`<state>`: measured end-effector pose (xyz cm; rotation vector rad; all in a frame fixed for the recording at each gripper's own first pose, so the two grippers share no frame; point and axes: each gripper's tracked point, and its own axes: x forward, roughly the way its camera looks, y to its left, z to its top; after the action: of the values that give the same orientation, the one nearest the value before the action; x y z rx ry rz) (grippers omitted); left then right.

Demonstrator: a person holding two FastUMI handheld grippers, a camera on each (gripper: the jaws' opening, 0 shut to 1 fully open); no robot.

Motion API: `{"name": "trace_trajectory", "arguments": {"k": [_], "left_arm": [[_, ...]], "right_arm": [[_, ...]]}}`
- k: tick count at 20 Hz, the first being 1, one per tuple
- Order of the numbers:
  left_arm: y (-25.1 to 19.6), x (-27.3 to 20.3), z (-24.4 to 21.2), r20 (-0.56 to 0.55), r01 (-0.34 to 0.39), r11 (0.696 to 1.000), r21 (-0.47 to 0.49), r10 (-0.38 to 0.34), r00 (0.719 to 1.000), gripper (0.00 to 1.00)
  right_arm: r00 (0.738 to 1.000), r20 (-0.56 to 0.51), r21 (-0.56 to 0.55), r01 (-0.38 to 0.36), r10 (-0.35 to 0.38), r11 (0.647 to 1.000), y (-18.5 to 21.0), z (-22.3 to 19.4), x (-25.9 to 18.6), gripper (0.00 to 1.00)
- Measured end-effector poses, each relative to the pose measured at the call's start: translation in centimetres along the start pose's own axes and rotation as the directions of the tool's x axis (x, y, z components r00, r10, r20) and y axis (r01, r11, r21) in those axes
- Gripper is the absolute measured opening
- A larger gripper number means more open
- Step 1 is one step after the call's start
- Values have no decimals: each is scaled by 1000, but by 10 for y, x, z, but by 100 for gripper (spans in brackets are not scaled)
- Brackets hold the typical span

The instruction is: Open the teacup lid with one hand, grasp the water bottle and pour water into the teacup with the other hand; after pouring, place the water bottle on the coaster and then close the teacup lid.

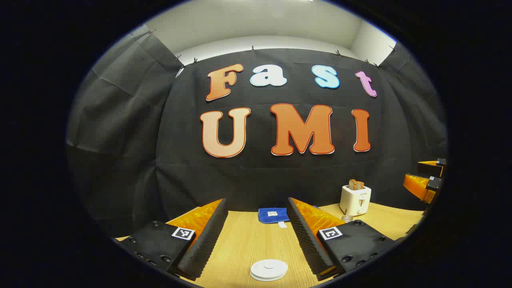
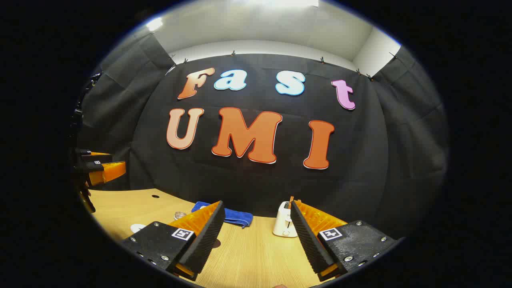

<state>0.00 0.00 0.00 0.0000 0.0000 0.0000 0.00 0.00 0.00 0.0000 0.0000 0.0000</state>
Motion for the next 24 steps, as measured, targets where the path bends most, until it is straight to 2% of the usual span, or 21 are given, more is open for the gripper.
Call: {"name": "trace_trajectory", "arguments": {"k": [1,12,24], "left_arm": [[0,0,0,1,-2,1000,-2,2,1000,96],[-8,-1,7,39,10,1000,-23,-9,999,97],[-5,-2,4,35,-9,1000,-17,9,999,96]], "right_arm": [[1000,-4,4,-2,2,1000,0,-1,1,98],[1000,-12,10,-26,26,1000,2,-3,-2,98],[999,-20,26,-49,50,998,4,-5,-3,98]]}}
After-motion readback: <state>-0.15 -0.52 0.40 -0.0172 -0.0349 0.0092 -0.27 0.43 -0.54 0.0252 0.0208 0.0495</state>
